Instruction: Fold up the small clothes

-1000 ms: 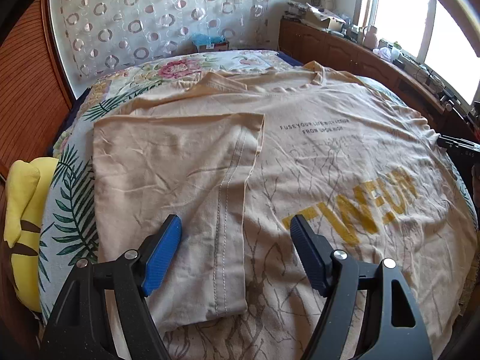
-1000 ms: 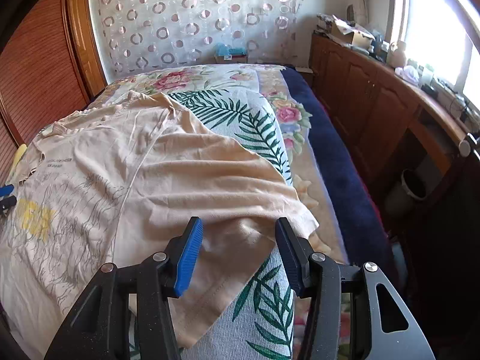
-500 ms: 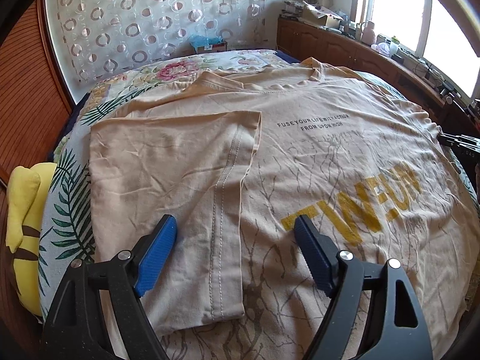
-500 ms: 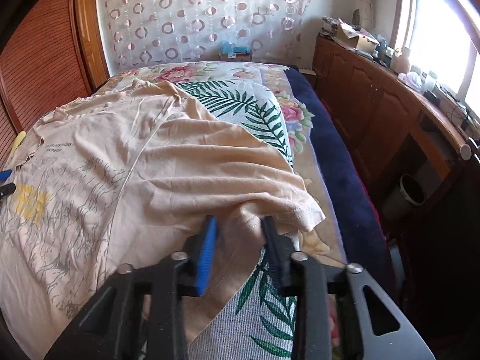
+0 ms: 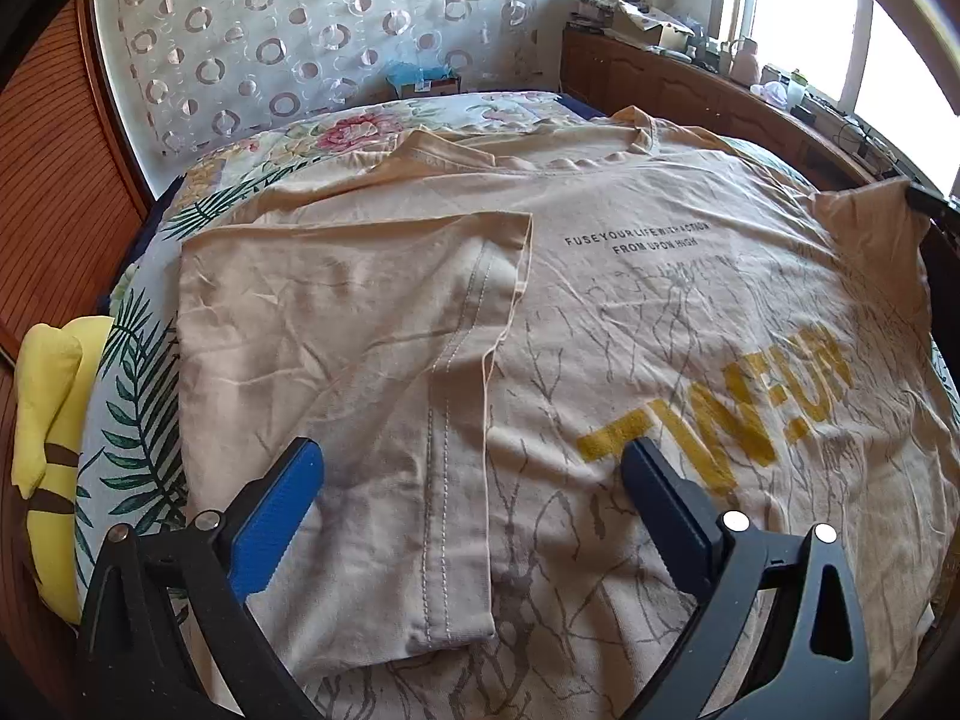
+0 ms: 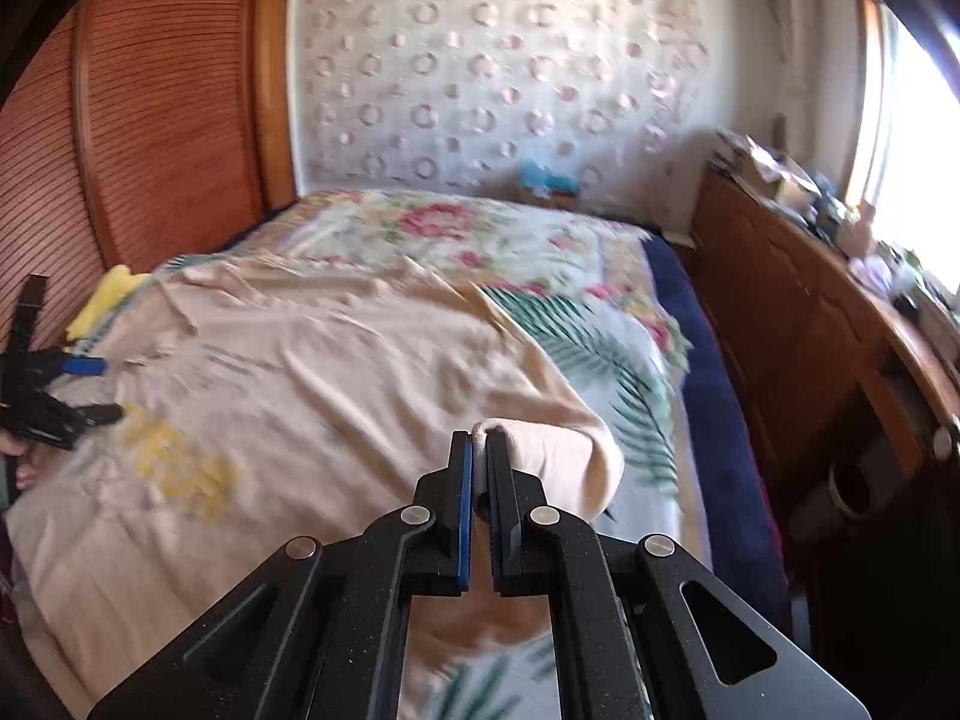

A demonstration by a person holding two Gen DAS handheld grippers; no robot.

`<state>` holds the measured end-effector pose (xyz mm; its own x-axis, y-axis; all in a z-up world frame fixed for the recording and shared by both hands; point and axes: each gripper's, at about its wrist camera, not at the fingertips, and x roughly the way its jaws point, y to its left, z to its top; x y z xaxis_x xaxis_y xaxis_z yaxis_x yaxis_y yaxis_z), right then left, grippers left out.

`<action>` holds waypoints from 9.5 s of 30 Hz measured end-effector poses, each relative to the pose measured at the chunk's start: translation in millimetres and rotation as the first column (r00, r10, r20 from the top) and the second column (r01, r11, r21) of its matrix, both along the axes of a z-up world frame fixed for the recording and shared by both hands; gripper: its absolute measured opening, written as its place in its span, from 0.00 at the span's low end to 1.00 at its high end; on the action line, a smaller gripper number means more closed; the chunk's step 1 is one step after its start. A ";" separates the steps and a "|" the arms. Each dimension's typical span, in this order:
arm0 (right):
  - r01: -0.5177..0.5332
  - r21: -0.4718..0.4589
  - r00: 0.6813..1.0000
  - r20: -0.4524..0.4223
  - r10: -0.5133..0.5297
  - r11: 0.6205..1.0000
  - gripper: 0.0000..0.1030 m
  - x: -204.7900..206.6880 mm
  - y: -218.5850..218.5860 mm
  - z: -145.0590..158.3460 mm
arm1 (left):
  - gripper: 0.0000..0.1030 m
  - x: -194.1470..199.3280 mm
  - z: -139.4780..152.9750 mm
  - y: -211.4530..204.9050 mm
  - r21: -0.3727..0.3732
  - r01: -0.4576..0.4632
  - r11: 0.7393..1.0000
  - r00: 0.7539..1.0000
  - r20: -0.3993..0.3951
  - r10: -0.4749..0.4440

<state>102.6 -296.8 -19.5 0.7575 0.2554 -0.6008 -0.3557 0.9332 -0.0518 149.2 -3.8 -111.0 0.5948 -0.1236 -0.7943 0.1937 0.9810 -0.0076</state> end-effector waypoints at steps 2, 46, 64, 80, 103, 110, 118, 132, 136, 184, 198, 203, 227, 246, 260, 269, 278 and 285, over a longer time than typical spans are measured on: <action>-0.056 0.002 0.998 0.008 0.056 0.998 0.04 -0.9 20.3 7.1 | 0.97 -0.2 -0.3 0.0 -0.001 0.000 1.000 1.000 0.000 0.000; -0.174 0.017 0.968 -0.183 0.174 0.985 0.05 37.9 72.4 -42.3 | 0.98 -0.2 -0.5 0.0 -0.002 0.000 1.000 1.000 0.001 0.000; -0.202 0.002 0.967 -0.160 0.200 0.979 0.05 107.8 138.5 -26.2 | 0.98 -0.5 -0.6 0.2 -0.002 0.000 1.000 1.000 0.001 0.000; -0.086 -0.002 0.979 -0.187 0.084 0.996 0.34 50.8 69.5 -51.4 | 0.98 -0.8 -0.7 0.3 -0.002 -0.001 1.000 1.000 0.001 0.001; -0.111 0.000 0.969 -0.221 0.108 0.994 0.20 -1.5 51.2 -75.4 | 0.98 -0.7 -1.0 0.5 -0.002 0.000 1.000 1.000 0.002 0.000; -0.152 0.026 0.967 -0.202 0.154 0.988 0.10 -9.7 59.1 -71.3 | 0.98 -0.8 -1.0 0.5 -0.002 0.000 1.000 1.000 0.002 0.000; -0.218 0.063 0.948 -0.224 0.226 0.974 0.10 -25.9 72.8 -71.2 | 0.98 -1.0 -1.0 0.6 -0.002 0.000 1.000 1.000 0.002 0.000; -0.228 0.061 0.946 -0.224 0.236 0.972 0.21 -36.6 78.0 -66.4 | 0.98 -0.7 -0.9 0.4 -0.003 0.000 1.000 1.000 0.002 0.000; -0.189 0.054 0.965 -0.176 0.195 0.981 0.21 -19.7 75.1 -55.3 | 0.98 -0.8 -0.9 0.5 -0.003 0.000 1.000 1.000 0.002 0.000; 0.049 -0.024 0.973 -0.225 -0.053 0.999 0.58 89.9 55.0 -71.4 | 0.99 30.6 32.9 82.2 -0.014 -0.124 0.992 0.987 0.105 0.124; 0.048 -0.027 0.974 -0.219 -0.052 0.999 0.81 95.0 52.8 -79.6 | 0.67 89.4 5.4 132.0 -0.085 -0.194 0.977 0.981 0.008 0.196; 0.048 -0.032 0.975 -0.218 -0.054 0.998 0.81 95.0 55.4 -79.3 | 0.62 108.6 1.0 141.5 -0.084 -0.226 0.970 0.974 -0.009 0.227; 0.046 -0.033 0.975 -0.216 -0.052 0.998 0.81 95.6 54.2 -79.8 | 0.13 134.9 3.2 133.3 -0.028 -0.190 0.981 0.982 0.013 0.190; 0.047 -0.034 0.975 -0.216 -0.053 0.998 0.81 95.4 54.7 -79.8 | 0.06 66.8 61.4 88.2 -0.071 -0.077 0.995 0.978 0.186 0.089; 0.110 0.005 0.964 -0.242 -0.105 0.994 0.73 132.2 25.9 -75.4 | 0.06 42.2 64.6 80.1 -0.047 -0.056 0.997 0.973 0.222 0.065; 0.009 0.004 0.975 -0.222 -0.007 1.000 0.09 145.1 47.0 -70.9 | 0.06 26.1 72.3 79.3 -0.067 -0.058 0.996 0.967 0.245 0.073; -0.121 0.052 0.993 -0.002 0.121 0.991 0.05 48.4 43.7 -14.5 | 0.06 -50.7 117.1 81.5 -0.097 -0.020 0.995 0.939 0.340 0.052; -0.146 0.106 0.988 0.062 0.140 0.984 0.05 -38.3 -2.9 11.9 | 0.06 -115.7 120.4 85.4 -0.075 -0.033 0.997 0.922 0.382 0.059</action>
<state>64.3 -299.7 -7.6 0.7392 0.4257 -0.5218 -0.4852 0.8740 0.0256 33.5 81.6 9.4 0.8586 -0.1327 -0.4952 0.1492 0.9888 -0.0062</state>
